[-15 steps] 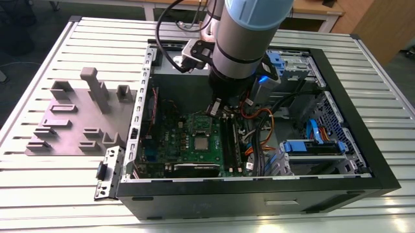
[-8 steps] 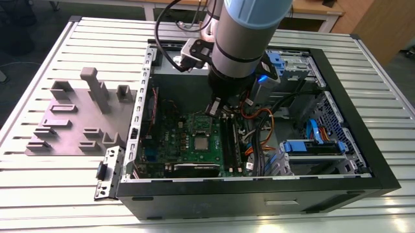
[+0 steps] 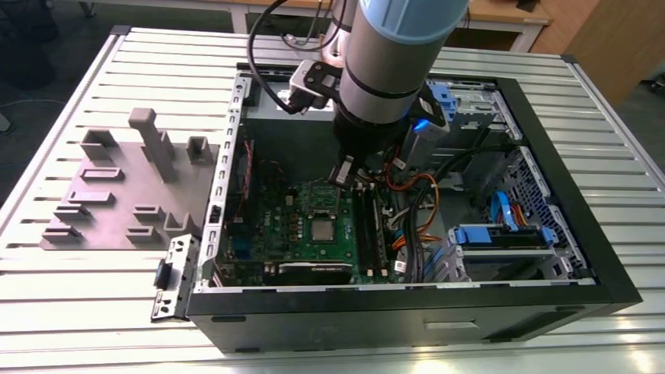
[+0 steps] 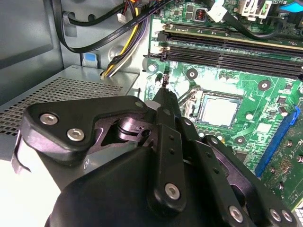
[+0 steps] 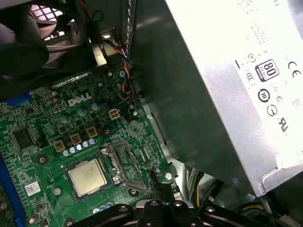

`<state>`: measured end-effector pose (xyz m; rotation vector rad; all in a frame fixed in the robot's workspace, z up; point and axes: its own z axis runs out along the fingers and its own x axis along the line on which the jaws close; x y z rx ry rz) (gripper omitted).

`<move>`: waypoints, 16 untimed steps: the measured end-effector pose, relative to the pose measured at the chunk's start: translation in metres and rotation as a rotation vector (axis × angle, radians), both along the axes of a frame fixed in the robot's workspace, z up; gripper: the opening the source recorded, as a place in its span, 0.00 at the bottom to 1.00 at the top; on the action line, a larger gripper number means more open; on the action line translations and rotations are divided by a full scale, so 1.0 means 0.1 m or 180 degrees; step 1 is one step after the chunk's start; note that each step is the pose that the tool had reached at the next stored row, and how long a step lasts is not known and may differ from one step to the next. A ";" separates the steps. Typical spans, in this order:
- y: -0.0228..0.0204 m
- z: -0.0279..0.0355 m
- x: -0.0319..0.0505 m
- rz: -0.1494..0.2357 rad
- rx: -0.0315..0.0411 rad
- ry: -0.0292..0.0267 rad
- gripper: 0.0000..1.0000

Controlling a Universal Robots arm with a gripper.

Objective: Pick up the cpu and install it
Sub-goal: 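Place the cpu into insertion slot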

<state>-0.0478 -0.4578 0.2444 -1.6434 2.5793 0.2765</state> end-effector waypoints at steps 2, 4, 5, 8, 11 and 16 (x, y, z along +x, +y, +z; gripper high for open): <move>0.000 0.001 0.000 0.0000 0.0000 0.0000 0.11; -0.001 0.003 0.000 0.0000 -0.0001 0.0000 0.11; -0.002 0.004 -0.001 0.0000 -0.0001 0.0000 0.11; -0.004 0.017 0.000 0.0000 -0.0001 0.0000 0.11; -0.006 0.032 0.000 0.0000 -0.0001 0.0000 0.11; -0.026 0.032 0.000 0.0000 -0.0001 0.0000 0.11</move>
